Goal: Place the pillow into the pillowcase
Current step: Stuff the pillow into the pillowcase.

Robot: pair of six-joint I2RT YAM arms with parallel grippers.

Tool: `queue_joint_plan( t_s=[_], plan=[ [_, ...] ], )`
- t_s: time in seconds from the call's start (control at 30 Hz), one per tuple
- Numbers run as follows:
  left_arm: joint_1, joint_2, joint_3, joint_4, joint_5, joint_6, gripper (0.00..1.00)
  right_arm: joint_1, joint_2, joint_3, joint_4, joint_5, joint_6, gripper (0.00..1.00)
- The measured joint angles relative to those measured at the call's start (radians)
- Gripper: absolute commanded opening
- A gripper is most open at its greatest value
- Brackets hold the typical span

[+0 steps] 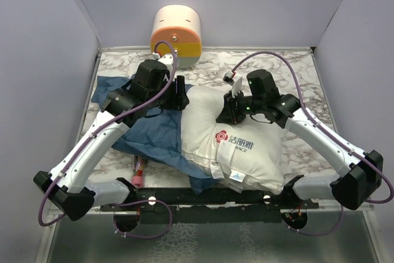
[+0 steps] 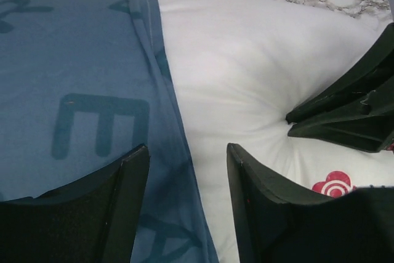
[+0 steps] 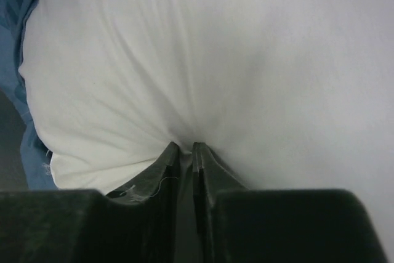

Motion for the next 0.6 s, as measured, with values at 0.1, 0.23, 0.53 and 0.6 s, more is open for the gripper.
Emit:
queue_joint_plan(
  t_s=[0.1,0.23,0.53,0.6],
  plan=[
    [0.0,0.0,0.038,-0.026,-0.031,0.015,0.5,0.0,0.001,-0.015,0.003,0.005,0.005,0.07],
    [0.004,0.019,0.051,-0.064,-0.058,0.034,0.5,0.0,0.005,-0.015,0.02,0.003,0.005,0.06],
    [0.005,0.152,0.098,-0.14,-0.076,0.076,0.23,0.0,0.022,-0.024,0.057,-0.014,0.021,0.06],
    [0.005,0.163,0.108,-0.153,-0.08,0.086,0.09,0.0,0.024,-0.029,0.066,-0.019,0.024,0.06]
  ],
)
